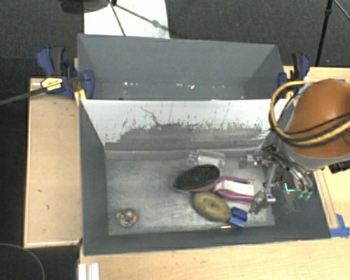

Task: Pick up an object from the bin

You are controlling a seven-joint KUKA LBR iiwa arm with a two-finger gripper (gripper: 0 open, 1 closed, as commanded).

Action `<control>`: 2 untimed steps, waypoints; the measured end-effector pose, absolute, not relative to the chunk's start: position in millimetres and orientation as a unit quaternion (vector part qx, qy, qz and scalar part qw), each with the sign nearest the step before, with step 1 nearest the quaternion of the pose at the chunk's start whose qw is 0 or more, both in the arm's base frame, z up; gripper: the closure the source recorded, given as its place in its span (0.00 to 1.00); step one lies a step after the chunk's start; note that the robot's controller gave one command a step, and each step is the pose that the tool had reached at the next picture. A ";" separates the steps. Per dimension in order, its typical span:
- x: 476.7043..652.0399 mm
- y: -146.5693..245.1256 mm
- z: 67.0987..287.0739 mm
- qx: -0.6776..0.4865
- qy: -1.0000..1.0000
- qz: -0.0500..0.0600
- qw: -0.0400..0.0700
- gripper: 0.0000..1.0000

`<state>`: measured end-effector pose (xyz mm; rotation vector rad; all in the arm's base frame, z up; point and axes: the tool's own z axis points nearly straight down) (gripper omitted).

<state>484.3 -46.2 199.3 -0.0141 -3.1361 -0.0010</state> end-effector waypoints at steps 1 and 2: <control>515.1 -47.9 89.2 -0.152 -0.988 -0.001 -0.002 0.00; 481.5 -97.2 100.5 -0.241 -0.971 0.001 0.000 0.00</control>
Offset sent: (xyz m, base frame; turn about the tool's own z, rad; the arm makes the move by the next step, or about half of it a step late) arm 0.0340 -0.0025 -0.1293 0.3148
